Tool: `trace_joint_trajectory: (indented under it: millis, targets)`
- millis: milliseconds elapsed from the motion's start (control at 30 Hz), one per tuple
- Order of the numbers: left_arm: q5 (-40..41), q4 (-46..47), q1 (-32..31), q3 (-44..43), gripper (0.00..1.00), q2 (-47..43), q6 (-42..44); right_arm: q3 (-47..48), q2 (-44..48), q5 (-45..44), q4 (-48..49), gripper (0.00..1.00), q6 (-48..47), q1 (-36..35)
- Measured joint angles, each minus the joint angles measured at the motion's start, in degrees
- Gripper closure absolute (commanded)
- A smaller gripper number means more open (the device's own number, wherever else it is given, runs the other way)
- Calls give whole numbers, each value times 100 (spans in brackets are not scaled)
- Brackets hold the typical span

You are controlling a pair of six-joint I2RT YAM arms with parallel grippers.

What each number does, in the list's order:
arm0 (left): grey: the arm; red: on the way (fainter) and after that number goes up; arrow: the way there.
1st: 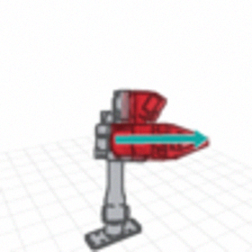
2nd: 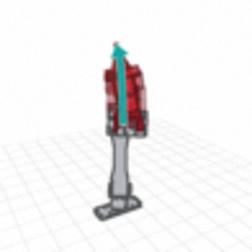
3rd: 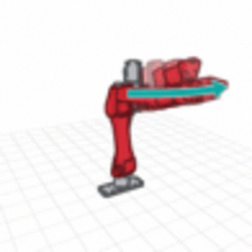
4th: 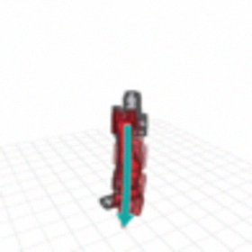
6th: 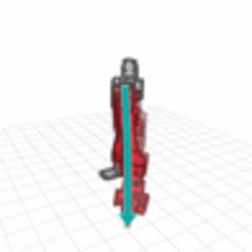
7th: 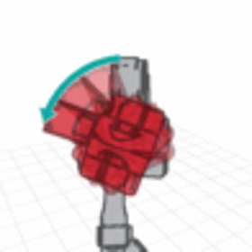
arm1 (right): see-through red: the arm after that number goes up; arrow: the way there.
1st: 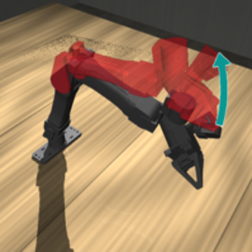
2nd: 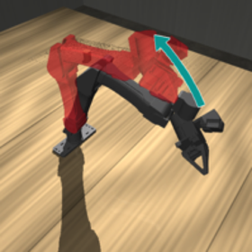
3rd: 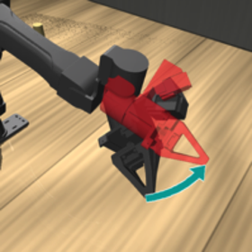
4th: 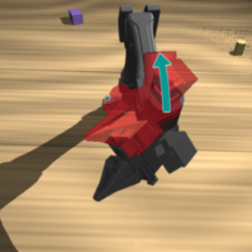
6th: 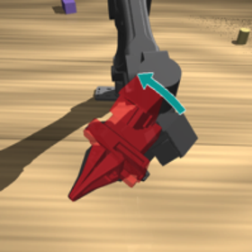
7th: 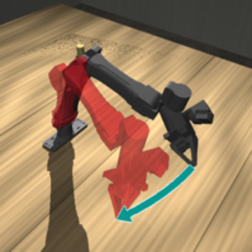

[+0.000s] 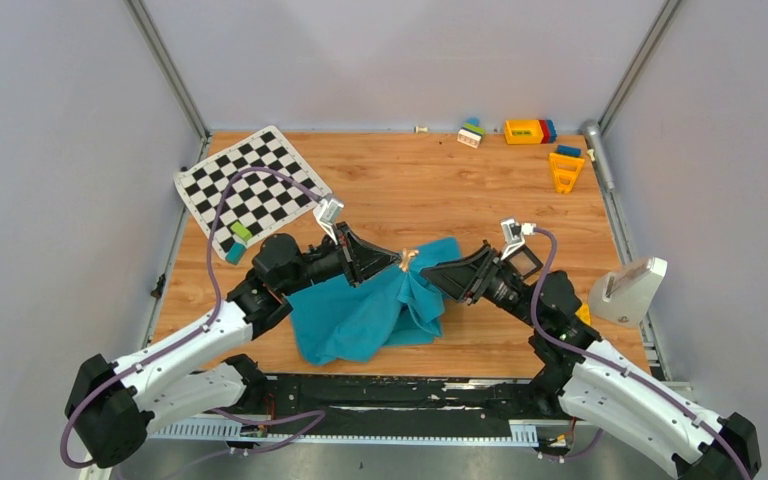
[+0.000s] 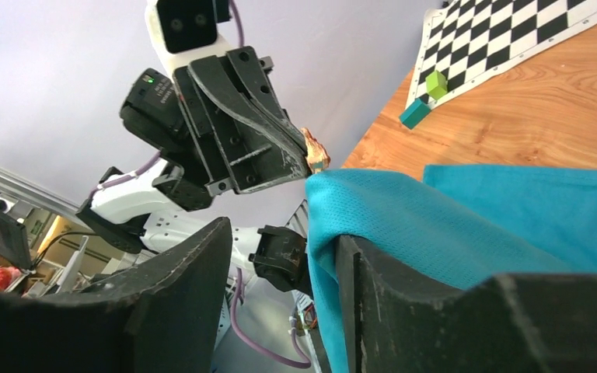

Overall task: Remove the brooch from the garment
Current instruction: Remove the brooch from the clothes.

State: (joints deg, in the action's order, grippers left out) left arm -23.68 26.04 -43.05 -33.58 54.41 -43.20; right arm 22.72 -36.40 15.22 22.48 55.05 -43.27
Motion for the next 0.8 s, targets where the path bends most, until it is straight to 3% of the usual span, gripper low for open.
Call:
trace_joint_trajectory:
  millis: [167,233,800]
  targets:
    - [229,-660,0,-144,100,-144,341,-66,-9,-103,-72,30,-103,-7]
    - [280,-785,0,-142,100,-170,387,-70,-103,-109,-52,29,-131,-7]
    - [-153,623,0,162,100,33,-529,-442,-608,55,1231,69,304,-7]
